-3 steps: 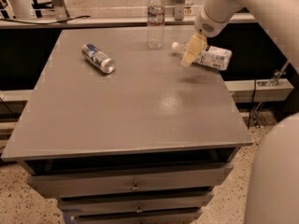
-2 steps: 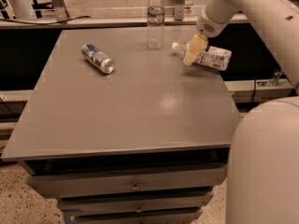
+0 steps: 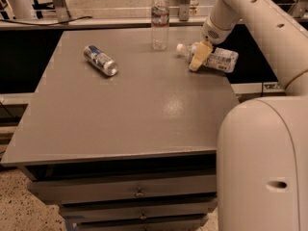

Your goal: Place blue plastic bottle upright

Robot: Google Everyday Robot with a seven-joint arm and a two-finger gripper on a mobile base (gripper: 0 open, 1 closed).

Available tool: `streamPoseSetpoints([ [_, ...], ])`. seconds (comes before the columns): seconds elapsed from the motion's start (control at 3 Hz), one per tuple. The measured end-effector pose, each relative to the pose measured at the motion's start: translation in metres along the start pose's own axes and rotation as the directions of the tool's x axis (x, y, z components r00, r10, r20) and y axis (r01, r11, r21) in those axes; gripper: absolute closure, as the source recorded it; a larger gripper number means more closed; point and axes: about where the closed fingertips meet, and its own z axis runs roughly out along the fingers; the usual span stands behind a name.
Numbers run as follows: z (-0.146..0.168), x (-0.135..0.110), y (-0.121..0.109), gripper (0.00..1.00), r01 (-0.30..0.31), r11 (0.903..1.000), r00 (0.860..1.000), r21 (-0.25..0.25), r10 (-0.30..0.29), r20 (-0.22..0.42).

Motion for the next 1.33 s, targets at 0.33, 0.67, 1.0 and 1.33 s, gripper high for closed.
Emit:
streamPoseSetpoints([
  [0.33, 0.002, -0.005, 0.010, 0.38, 0.008, 0.9988, 1.000, -0.049, -0.008, 0.012],
  [0.67, -0.014, -0.021, 0.032, 0.61, 0.054, 0.9928, 0.997, -0.107, -0.047, 0.067],
  [1.0, -0.052, -0.043, 0.060, 0.84, 0.117, 0.9793, 0.981, -0.165, -0.089, 0.173],
  [1.33, -0.101, -0.064, 0.098, 1.00, 0.158, 0.9631, 0.940, -0.218, -0.079, 0.332],
])
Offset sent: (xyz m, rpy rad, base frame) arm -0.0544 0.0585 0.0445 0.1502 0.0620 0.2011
